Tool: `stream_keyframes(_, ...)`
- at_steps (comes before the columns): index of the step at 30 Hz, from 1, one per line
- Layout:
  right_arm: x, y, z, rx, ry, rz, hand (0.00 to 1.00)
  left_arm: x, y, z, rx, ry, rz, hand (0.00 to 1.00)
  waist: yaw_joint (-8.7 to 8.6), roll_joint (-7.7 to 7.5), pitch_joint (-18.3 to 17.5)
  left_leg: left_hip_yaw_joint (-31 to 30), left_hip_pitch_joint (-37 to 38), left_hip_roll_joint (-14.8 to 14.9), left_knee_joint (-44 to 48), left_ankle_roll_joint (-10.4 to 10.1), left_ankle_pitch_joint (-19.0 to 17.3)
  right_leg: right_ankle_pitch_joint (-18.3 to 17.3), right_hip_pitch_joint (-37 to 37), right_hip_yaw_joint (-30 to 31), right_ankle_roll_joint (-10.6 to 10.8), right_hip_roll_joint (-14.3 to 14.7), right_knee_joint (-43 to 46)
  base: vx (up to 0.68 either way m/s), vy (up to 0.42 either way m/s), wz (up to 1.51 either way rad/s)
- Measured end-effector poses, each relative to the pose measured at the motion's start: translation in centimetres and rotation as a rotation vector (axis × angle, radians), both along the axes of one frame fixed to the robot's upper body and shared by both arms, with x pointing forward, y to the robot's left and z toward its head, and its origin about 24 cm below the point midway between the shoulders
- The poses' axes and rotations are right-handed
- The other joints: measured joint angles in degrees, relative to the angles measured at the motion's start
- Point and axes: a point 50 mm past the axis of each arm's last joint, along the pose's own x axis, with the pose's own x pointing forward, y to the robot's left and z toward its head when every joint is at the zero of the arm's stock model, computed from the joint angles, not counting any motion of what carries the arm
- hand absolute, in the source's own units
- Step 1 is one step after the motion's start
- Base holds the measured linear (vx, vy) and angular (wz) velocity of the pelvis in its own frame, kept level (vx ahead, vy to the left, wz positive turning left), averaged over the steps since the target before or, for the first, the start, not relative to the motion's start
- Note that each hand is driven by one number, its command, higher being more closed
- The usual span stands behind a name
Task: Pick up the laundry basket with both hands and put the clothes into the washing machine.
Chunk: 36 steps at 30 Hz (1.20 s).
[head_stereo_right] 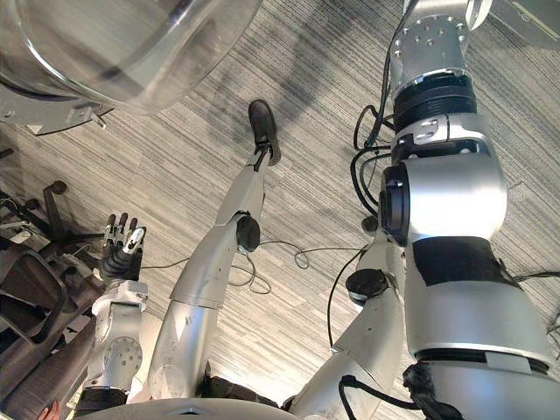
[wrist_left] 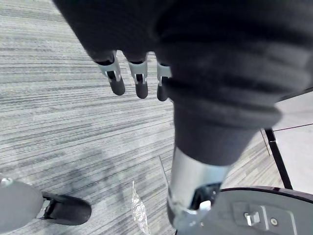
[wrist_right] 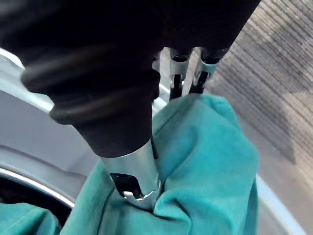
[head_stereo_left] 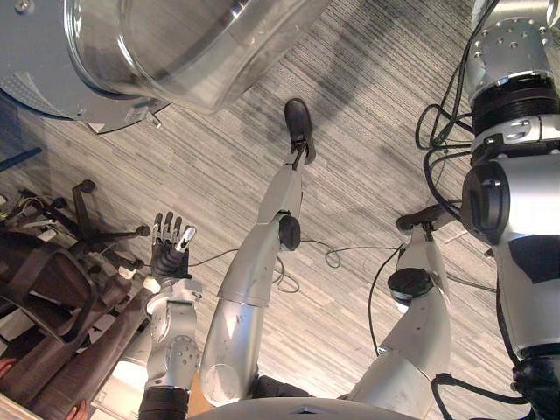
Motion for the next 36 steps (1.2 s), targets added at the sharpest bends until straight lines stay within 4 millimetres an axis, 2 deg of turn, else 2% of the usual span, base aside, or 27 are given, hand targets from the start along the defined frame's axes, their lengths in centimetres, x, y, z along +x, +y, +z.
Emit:
stream_keyframes(3, 0.4, 0.9, -0.4, 0.054, -0.001, 0.053, 1.0, -0.1, 0.6, -0.3, -0.002, 0.019, 0.032, 0.0, -0.79, 0.01, 0.0, -0.69, 0.26, 1.2, 1.95, 1.6, 0.31, 0.05, 2.12, -1.13, 0.0, 1.13, -0.43, 0.02, 0.016, -0.05)
stream_keyframes(7, 1.0, 2.4, -1.3, 0.195, 0.004, 0.159, 1.0, -0.4, 1.2, -2.8, -0.012, 0.138, 0.063, 0.0, -1.9, 0.06, 0.07, -1.41, 4.14, 2.59, 3.77, 2.33, -0.3, -0.78, 6.59, -1.12, -0.14, 2.07, 0.22, 0.02, -0.022, -0.05)
stream_keyframes(9, 1.3, 2.3, -2.6, 0.252, 0.014, 0.19, 1.0, -0.7, 1.1, -3.8, -0.015, 0.191, 0.056, 0.0, -1.98, 0.09, 0.08, -1.52, 5.9, 3.02, 4.06, 2.42, -0.43, -1.36, 8.26, -1.03, -0.28, 2.3, 0.8, 0.01, -0.053, -0.03)
stream_keyframes(12, 1.4, 1.7, -3.4, 0.336, 0.017, 0.218, 1.0, -1.2, 1.7, -5.3, -0.011, 0.272, 0.078, 0.0, -2.23, 0.27, 0.25, -1.87, 8.29, 3.53, 4.03, 2.41, -0.42, -1.93, 10.9, -1.44, -0.44, 2.84, 1.1, 0.0, -0.066, 0.04)
stream_keyframes(14, 1.0, 1.5, -3.2, 0.346, -0.034, 0.215, 1.0, -1.5, 1.9, -6.2, -0.007, 0.322, 0.09, 0.0, -3.05, 0.27, 0.25, -1.78, 10.65, 3.49, 4.0, 2.48, -0.49, -1.97, 13.19, -1.28, -0.41, 2.84, 0.88, -0.02, -0.06, 0.04)
stream_keyframes(15, -0.7, 0.8, -1.3, 0.279, -0.193, 0.164, 1.0, -1.6, 2.0, -6.5, -0.002, 0.339, 0.089, 0.0, -3.51, 0.27, 0.25, -1.69, 11.69, 3.48, 4.01, 2.37, -0.62, -2.05, 14.08, -1.06, -0.38, 2.79, 1.01, -0.05, -0.066, -0.02)
stream_keyframes(16, -3.3, -0.5, 1.7, 0.201, -0.362, 0.101, 1.0, -1.7, 1.9, -6.8, 0.004, 0.356, 0.082, 0.0, -4.24, 0.26, 0.23, -1.45, 12.95, 3.49, 4.02, 2.22, -0.72, -2.34, 14.71, -0.67, -0.44, 2.49, 1.78, -0.08, -0.084, -0.03)
stream_keyframes(17, -2.4, -1.1, -0.5, 0.113, -0.302, 0.027, 1.0, -1.6, 1.7, -7.0, 0.002, 0.368, 0.073, 0.0, -4.42, 0.25, 0.22, -1.38, 13.85, 3.5, 4.02, 1.71, -1.07, -2.99, 15.01, -0.22, -0.48, 2.08, 3.09, -0.07, -0.073, -0.01)
stream_keyframes(18, -2.5, -1.2, -0.9, 0.113, -0.309, 0.017, 1.0, -1.6, 1.7, -6.9, 0.005, 0.368, 0.071, 0.0, -4.74, 0.26, 0.22, -1.28, 14.26, 3.45, 4.01, 1.22, -1.38, -3.5, 14.97, -0.03, -0.55, 1.69, 3.99, -0.07, -0.083, -0.02)
stream_keyframes(19, -3.0, -1.0, -0.4, 0.119, -0.342, 0.018, 0.0, -1.6, 1.8, -7.0, 0.011, 0.374, 0.07, 0.0, -5.38, 0.22, 0.29, -0.71, 15.37, 3.44, 3.41, 0.86, -1.06, -4.02, 14.96, 0.67, -0.71, 1.35, 4.99, -0.08, -0.098, -0.08)
stream_keyframes(21, -2.2, -0.4, -1.7, 0.154, -0.291, 0.034, 0.0, -1.7, 1.6, -7.1, 0.022, 0.38, 0.059, 0.0, -5.36, -0.04, -1.04, -0.03, 15.74, 3.39, 2.8, 0.83, -1.11, -4.84, 13.65, 2.04, -1.15, 1.1, 5.68, -0.1, -0.103, -0.12)
stream_keyframes(23, -2.3, -0.4, -1.5, 0.129, -0.278, 0.016, 0.0, -1.6, 1.6, -6.9, 0.023, 0.371, 0.051, 0.0, -5.26, -0.36, -1.16, 1.55, 16.08, 3.35, 2.67, -0.8, -1.08, -4.92, 12.33, 3.47, -1.6, 0.22, 7.03, -0.11, -0.108, -0.08)
stream_keyframes(27, -2.2, -1.0, -2.3, 0.168, -0.241, -0.006, 0.0, -1.6, 1.3, -6.9, 0.026, 0.365, 0.03, 0.0, -5.4, -0.48, -1.32, 2.04, 16.58, 2.47, 2.51, -0.25, -0.95, -5.13, 12.42, 3.82, -1.4, -0.93, 7.96, -0.04, -0.069, 0.08)
stream_keyframes(28, -2.1, -1.2, -2.4, 0.161, -0.233, -0.01, 0.0, -1.6, 1.2, -7.0, 0.025, 0.366, 0.026, 0.0, -5.67, -0.59, -1.24, 2.62, 16.99, 2.29, 2.46, 0.74, -0.23, -4.91, 12.63, 3.97, -1.34, -1.23, 7.97, -0.02, -0.039, 0.05)
stream_keyframes(29, -2.0, -1.2, -2.7, 0.152, -0.219, -0.01, 0.0, -1.6, 1.2, -7.0, 0.025, 0.367, 0.024, 0.0, -5.86, -0.61, -1.26, 2.68, 17.19, 2.17, 2.46, 0.78, -0.27, -4.84, 12.87, 3.99, -1.32, -1.29, 7.84, -0.03, -0.034, 0.0)
stream_keyframes(31, -0.8, -1.0, -5.0, 0.07, -0.121, -0.009, 0.0, -1.8, 1.3, -7.2, 0.028, 0.375, 0.02, 0.0, -6.32, -1.74, -1.95, 3.1, 17.54, 1.99, 2.49, 0.17, -1.33, -5.0, 12.59, 4.77, -1.36, -1.45, 7.87, -0.04, -0.029, -0.06)
stream_keyframes(33, 0.0, -0.7, -6.9, -0.039, -0.057, -0.003, 0.0, -2.0, 1.2, -7.8, 0.027, 0.394, 0.004, 0.0, -7.24, -2.13, -1.96, 3.37, 18.06, 2.09, 2.8, 0.27, -1.43, -4.97, 12.92, 5.16, -1.41, -1.44, 7.82, -0.05, -0.036, -0.09)
stream_keyframes(34, 0.7, 0.0, -9.2, -0.153, 0.012, 0.013, 0.0, -2.3, 1.3, -8.4, 0.027, 0.423, 0.003, 0.0, -8.07, -3.02, -2.46, 3.76, 18.12, 2.43, 3.44, 0.27, -1.5, -4.95, 12.68, 5.68, -1.42, -1.33, 7.81, -0.05, -0.047, -0.14)
stream_keyframes(35, 1.0, 0.5, -10.4, -0.192, 0.045, 0.027, 0.0, -2.5, 1.5, -8.7, 0.034, 0.437, 0.004, 0.0, -8.55, -3.47, -2.67, 3.86, 18.13, 2.68, 3.74, -0.02, -1.82, -4.96, 12.65, 5.82, -1.43, -1.17, 7.79, -0.04, -0.044, -0.18)
stream_keyframes(36, 1.5, 1.2, -12.4, -0.246, 0.097, 0.052, 0.0, -2.7, 1.8, -9.1, 0.043, 0.456, 0.005, 0.0, -9.21, -4.28, -3.07, 4.01, 18.15, 3.15, 4.36, -0.13, -2.22, -4.99, 12.68, 6.1, -1.48, -0.84, 7.76, -0.05, -0.056, -0.24)
